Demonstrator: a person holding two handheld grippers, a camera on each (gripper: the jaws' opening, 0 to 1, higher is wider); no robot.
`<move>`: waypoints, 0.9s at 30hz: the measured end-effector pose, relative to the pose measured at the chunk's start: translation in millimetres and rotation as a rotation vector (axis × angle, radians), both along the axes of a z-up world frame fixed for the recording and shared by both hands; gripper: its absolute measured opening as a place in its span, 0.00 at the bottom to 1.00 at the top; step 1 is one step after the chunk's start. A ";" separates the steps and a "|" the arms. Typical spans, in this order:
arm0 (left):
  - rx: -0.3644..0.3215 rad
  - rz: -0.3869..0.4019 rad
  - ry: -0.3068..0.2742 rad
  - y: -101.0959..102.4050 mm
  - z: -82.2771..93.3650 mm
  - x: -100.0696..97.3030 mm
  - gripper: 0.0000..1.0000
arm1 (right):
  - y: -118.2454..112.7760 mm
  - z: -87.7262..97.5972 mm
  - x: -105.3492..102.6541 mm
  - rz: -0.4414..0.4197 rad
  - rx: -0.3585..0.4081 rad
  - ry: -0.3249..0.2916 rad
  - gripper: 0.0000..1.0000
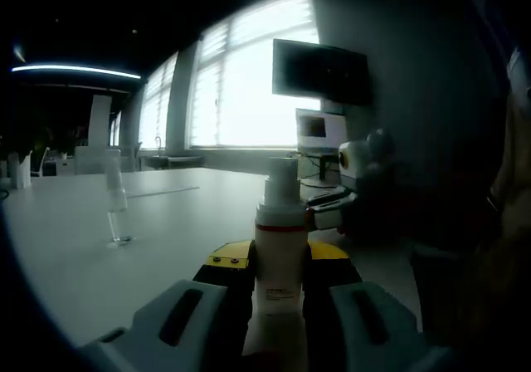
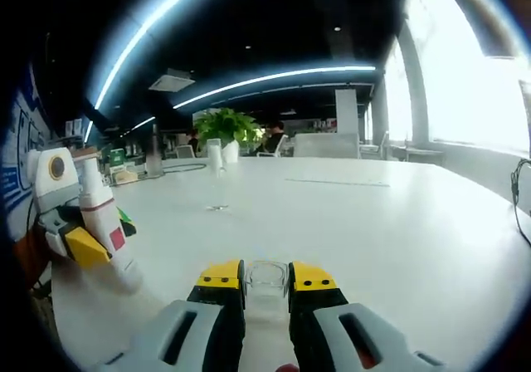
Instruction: Clamp pump bottle remove cover press pump head put on cover
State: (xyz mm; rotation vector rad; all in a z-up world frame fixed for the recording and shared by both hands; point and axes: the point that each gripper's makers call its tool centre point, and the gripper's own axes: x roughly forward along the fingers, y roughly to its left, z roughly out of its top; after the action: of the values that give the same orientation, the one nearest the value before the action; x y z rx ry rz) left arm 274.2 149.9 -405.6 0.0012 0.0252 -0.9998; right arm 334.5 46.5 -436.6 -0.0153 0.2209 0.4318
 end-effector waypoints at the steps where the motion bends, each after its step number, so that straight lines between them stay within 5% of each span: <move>1: 0.000 0.000 0.000 0.1 0.0 0.0 0.13 | 0.0 -0.7 0.2 -0.001 -0.004 0.001 0.15; 27: 0.001 0.000 -0.003 0.2 0.4 -0.5 0.13 | 1.2 0.9 -1.3 -0.001 -0.015 -0.019 0.20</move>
State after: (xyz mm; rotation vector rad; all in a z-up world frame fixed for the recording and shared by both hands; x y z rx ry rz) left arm 273.7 150.1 -405.2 0.0041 0.0231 -0.9998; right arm 333.2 47.7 -435.7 -0.0344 0.2058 0.4292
